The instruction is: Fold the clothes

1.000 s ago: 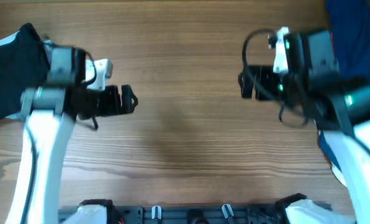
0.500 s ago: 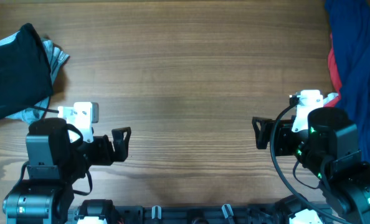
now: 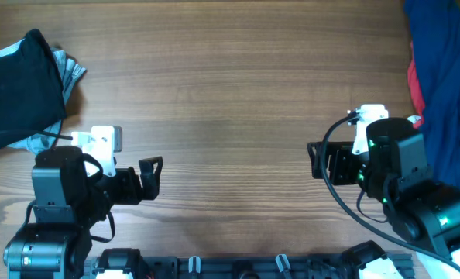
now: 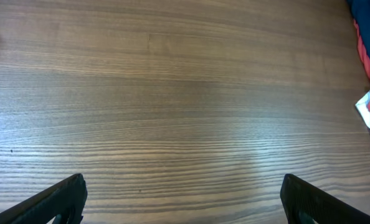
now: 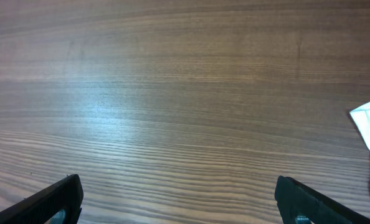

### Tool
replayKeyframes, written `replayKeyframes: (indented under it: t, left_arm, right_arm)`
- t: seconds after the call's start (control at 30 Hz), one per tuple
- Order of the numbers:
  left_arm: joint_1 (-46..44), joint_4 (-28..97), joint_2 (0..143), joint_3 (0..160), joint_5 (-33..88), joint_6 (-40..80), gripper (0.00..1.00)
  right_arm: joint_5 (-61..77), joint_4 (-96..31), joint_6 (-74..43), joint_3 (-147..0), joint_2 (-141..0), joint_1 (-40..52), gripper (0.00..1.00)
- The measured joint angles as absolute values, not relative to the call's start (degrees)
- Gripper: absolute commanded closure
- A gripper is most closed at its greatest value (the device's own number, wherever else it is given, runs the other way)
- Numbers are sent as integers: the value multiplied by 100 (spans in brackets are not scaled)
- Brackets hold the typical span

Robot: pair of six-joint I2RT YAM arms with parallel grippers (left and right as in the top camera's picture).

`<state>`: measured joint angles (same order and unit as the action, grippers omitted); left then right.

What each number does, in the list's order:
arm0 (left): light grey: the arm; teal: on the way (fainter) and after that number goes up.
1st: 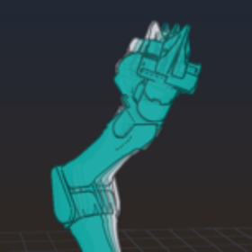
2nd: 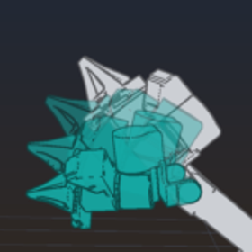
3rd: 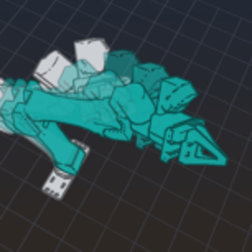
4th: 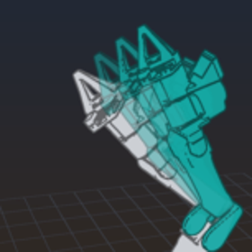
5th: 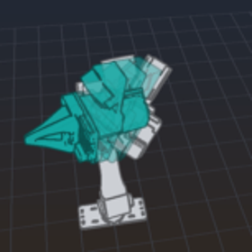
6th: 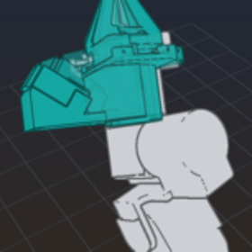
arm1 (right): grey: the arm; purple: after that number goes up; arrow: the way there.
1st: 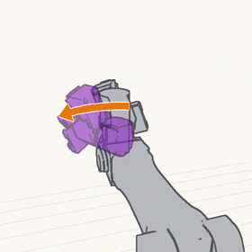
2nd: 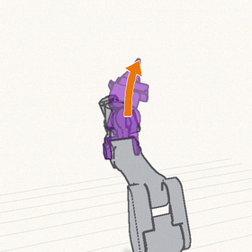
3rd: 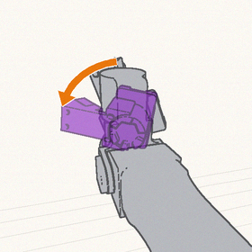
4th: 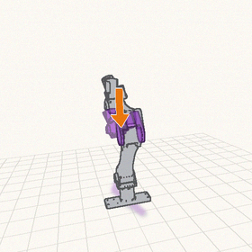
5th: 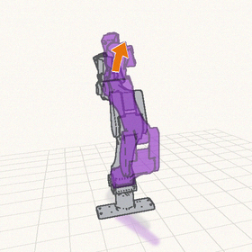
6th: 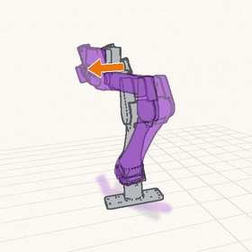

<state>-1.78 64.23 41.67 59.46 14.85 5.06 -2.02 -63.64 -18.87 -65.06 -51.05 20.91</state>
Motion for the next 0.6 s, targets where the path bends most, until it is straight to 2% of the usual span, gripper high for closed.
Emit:
replayKeyframes:
  t: [0.13,0.23,0.37,0.6]
  left_arm:
    - [-178,6423,4167,5946,1485,506,0]
    - [-178,6425,4169,5944,1487,506,0]
    - [-178,6423,4167,5944,1487,506,0]
    - [-178,6423,4167,5942,1487,506,0]
  right_arm:
    - [-375,-6307,-1791,-6482,-4759,2080,0]
    - [-464,-5601,-1575,-6084,-3874,1992,0]
    - [-429,-5048,-1470,-4984,-2427,1706,0]
    - [-19,-3684,-1437,-3000,-875,908,0]
